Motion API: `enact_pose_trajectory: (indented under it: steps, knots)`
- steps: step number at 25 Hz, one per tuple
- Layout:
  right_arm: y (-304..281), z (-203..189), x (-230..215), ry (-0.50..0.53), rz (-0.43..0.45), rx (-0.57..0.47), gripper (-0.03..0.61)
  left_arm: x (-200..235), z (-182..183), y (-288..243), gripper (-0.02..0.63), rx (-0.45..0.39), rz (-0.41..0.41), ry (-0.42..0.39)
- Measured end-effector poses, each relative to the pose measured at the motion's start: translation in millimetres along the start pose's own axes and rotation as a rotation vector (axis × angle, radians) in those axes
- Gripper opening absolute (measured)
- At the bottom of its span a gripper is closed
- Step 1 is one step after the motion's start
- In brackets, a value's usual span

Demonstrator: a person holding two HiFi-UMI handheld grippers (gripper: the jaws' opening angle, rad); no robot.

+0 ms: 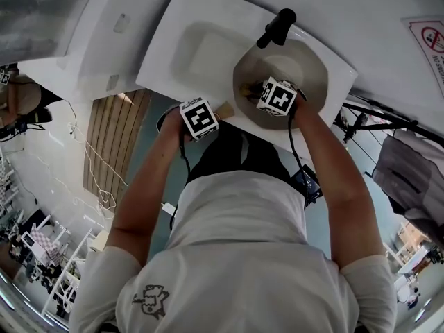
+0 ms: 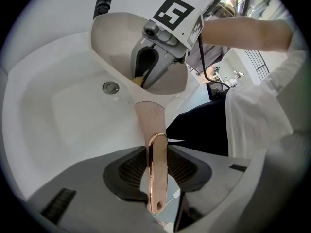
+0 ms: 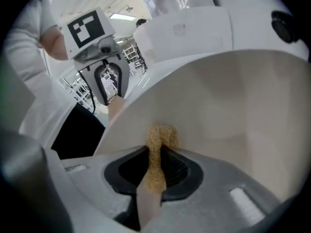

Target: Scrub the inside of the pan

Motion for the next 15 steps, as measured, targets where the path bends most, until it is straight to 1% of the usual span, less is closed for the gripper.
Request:
enact_pose_trajectory:
  steps: [3, 5, 7, 11, 13, 15]
  knots:
    - [-2.9, -13.0, 9.4, -0.049, 0.144, 0.063, 0.069, 0.3, -1.5, -2.8, 0.135, 0.004, -0.017, 0.015]
    - [-2.3, -23.1, 14.7, -0.069, 0.224, 0.144, 0.067, -0.1, -0.9, -3.8, 0.135, 0.017, -0.018, 0.025]
    - [0.5, -33.7, 19.1, -0.085, 0.276, 0.249, 0.066, -0.6, 0.2, -4.1, 0.135, 0.032, -0.019, 0.030]
    - [8.5, -52.5, 25.0, -0.103, 0.342, 0.470, 0.066, -0.8, 1.3, -3.0, 0.135, 0.031, -0.015, 0.019]
    - [14.7, -63.0, 25.1, -0.105, 0.352, 0.595, 0.066, -1.1, 2.5, -2.0, 0.135, 0.028, -0.005, 0.011]
    - [22.2, -73.4, 23.2, -0.116, 0.342, 0.721, 0.067, -1.6, 2.3, -3.3, 0.135, 0.031, -0.009, 0.015]
Point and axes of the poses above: the fingertips, and each gripper's own axes: y backward along the fingers, x to its left, z out of its top, the point moved 9 cm from there along y, backward along the fingers, and after that the axes turned 4 degrees about z, right-handed, at the moved point
